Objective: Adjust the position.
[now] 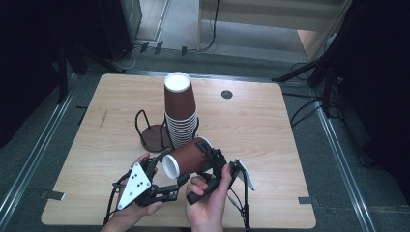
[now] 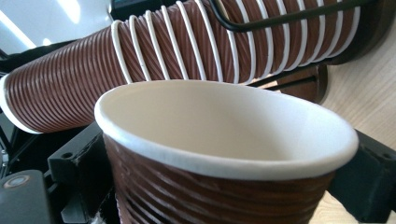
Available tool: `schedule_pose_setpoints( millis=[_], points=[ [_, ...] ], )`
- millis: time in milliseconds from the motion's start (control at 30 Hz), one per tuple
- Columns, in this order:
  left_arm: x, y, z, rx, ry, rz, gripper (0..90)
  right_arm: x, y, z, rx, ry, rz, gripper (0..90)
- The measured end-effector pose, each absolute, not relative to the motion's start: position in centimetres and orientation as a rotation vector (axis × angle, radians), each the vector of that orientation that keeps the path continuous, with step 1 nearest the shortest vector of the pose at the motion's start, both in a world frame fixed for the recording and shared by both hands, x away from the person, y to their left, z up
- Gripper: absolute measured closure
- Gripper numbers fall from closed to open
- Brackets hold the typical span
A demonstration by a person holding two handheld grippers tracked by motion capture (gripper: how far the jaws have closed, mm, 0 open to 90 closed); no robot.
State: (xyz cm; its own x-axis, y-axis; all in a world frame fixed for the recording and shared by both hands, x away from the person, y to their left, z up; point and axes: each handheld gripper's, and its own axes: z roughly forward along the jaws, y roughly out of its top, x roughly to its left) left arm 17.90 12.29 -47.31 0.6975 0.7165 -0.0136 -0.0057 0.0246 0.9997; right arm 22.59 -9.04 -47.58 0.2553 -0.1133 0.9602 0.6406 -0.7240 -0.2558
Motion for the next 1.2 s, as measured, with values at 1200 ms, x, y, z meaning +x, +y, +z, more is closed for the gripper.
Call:
schedule_pose_setpoints(
  millis=[1200],
  points=[
    [17.8, 13.8, -46.5, 1.607, 0.773, 0.496, 0.0, 22.8, -10.8, -46.8, -1.938, -0.556, -1.791, 10.2]
  ],
)
